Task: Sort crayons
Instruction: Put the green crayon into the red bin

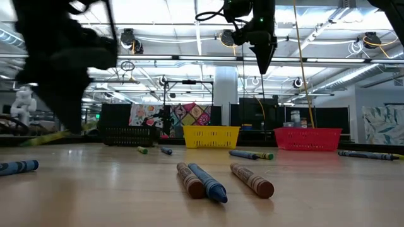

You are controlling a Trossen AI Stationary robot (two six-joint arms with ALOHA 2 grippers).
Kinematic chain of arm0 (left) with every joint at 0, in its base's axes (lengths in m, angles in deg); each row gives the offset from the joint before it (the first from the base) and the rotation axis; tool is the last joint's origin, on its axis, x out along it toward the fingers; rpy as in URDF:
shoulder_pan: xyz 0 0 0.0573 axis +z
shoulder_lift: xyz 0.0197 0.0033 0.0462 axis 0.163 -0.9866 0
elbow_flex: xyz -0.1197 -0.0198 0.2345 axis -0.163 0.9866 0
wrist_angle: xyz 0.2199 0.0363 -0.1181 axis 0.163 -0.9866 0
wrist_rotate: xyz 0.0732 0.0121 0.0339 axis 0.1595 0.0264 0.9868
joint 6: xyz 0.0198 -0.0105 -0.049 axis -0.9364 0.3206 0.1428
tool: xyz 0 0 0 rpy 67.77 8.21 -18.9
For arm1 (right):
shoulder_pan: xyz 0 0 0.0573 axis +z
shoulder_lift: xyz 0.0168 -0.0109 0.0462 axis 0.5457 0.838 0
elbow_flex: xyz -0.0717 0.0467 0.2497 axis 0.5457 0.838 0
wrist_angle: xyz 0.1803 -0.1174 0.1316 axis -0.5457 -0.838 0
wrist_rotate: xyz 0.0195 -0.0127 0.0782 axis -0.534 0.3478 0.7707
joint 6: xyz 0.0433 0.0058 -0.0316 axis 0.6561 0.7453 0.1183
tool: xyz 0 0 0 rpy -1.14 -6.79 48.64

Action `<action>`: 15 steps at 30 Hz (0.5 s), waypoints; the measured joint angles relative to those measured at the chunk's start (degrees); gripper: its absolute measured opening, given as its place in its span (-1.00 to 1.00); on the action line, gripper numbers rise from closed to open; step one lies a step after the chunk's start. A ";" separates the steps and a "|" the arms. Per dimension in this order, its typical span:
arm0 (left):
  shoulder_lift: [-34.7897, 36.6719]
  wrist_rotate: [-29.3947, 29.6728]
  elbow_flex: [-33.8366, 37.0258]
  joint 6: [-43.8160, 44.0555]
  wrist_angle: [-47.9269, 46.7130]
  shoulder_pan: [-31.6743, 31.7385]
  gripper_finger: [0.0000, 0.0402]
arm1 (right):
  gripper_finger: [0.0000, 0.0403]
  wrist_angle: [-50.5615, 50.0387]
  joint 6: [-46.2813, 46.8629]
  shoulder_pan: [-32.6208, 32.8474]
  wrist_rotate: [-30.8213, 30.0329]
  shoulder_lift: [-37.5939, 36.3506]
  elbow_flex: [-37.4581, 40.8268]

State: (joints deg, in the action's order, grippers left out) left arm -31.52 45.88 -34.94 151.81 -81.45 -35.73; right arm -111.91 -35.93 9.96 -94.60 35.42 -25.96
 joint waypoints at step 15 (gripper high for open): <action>0.17 3.56 -0.02 -29.06 7.47 15.53 -0.96 | -0.58 0.01 0.77 1.87 16.84 -2.25 0.00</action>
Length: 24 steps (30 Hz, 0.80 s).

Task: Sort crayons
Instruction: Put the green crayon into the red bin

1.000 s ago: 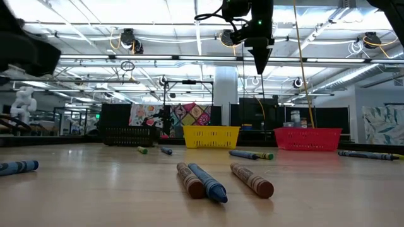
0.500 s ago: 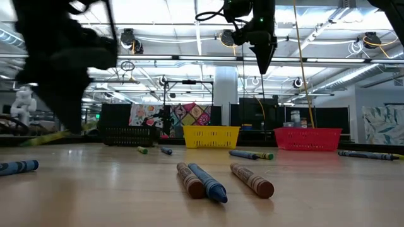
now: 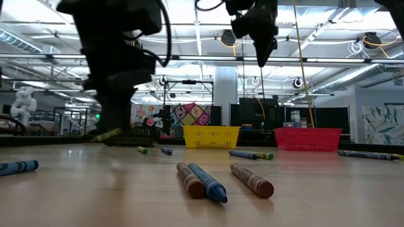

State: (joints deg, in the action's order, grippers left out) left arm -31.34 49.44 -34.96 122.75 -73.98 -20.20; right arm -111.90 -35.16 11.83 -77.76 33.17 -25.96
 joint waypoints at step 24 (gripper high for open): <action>0.07 -11.66 -0.04 -32.01 26.42 17.10 -0.96 | -0.58 0.03 17.52 12.72 -7.71 -19.80 -0.02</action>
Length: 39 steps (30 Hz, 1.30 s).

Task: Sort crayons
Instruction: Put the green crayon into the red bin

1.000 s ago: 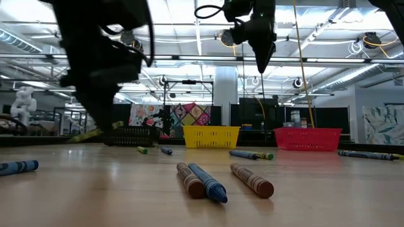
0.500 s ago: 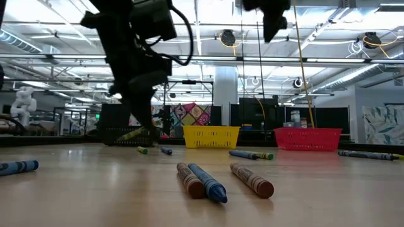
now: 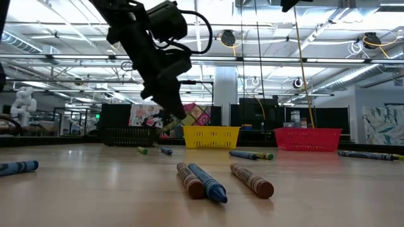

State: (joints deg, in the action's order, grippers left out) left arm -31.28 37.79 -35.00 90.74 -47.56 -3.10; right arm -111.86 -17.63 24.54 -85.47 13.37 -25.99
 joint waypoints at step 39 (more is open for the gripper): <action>0.02 -20.40 -0.04 -8.81 33.34 8.26 -0.96 | -0.58 74.26 -19.10 3.03 10.50 -23.25 65.54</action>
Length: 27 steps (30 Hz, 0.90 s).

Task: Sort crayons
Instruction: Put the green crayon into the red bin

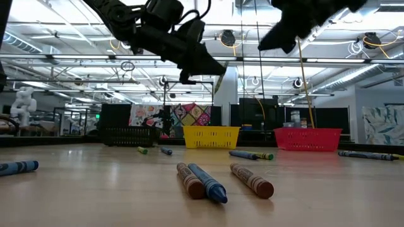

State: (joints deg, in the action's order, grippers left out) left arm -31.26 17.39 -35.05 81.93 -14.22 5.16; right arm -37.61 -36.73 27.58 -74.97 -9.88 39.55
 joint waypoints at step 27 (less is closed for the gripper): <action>0.00 -1.66 0.02 -3.06 8.42 -2.79 -0.96 | -0.21 19.60 -6.52 -0.55 -4.59 2.03 7.76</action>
State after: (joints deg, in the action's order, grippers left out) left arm -31.26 15.73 -35.03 78.87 -5.80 2.37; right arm -18.01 -43.25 27.03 -79.55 -7.85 47.31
